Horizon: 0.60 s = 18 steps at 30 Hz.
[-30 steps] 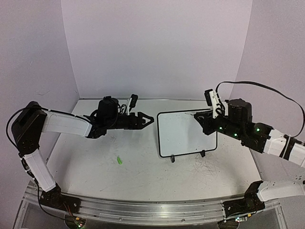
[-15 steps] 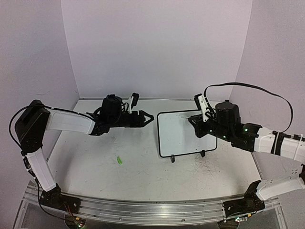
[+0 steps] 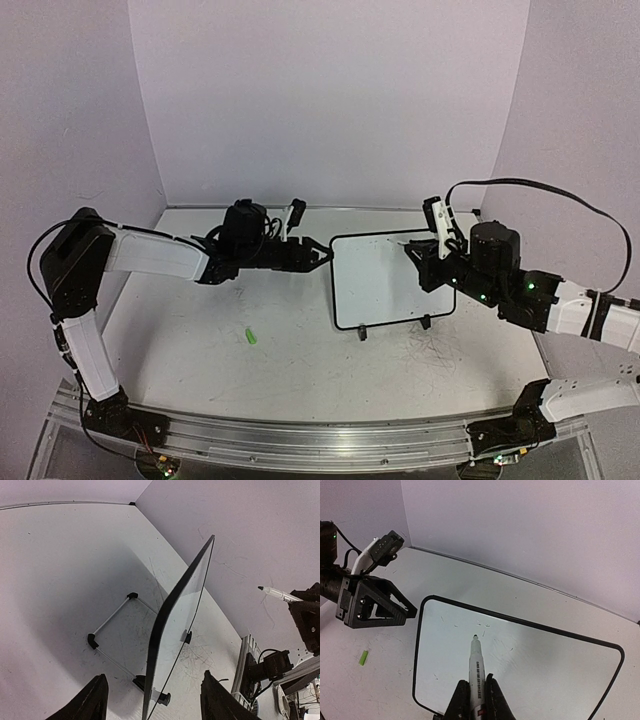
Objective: Write a sentence on the whiteboard
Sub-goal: Hold the whiteboard at the center of the board.
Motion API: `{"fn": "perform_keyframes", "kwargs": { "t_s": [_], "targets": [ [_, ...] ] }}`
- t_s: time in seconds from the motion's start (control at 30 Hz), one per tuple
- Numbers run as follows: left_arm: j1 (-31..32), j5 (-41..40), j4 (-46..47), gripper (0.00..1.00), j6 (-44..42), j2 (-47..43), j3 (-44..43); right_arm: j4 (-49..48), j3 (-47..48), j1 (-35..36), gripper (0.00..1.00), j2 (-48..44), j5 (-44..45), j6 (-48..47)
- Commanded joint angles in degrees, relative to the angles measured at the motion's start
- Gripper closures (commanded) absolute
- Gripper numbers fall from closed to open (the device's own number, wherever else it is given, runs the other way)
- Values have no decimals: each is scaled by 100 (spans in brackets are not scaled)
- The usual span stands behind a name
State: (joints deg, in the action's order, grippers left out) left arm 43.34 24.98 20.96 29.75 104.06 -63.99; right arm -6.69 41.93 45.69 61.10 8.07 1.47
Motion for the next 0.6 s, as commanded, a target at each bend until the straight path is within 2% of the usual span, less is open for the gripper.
{"fn": "perform_keyframes", "kwargs": {
  "t_s": [0.0,0.2,0.33,0.57],
  "targets": [
    [182,132,203,36,-200,108,-339,-343,58,52,100,150,-120,-84],
    [219,-39,247,44,-137,293,-360,-451,177,102,100,486,-497,-97],
    [215,31,281,55,-158,407,-410,-498,249,126,100,708,-708,-97],
    [171,46,373,66,-220,448,-309,-650,332,182,100,1008,-1005,-265]
  ]
}}
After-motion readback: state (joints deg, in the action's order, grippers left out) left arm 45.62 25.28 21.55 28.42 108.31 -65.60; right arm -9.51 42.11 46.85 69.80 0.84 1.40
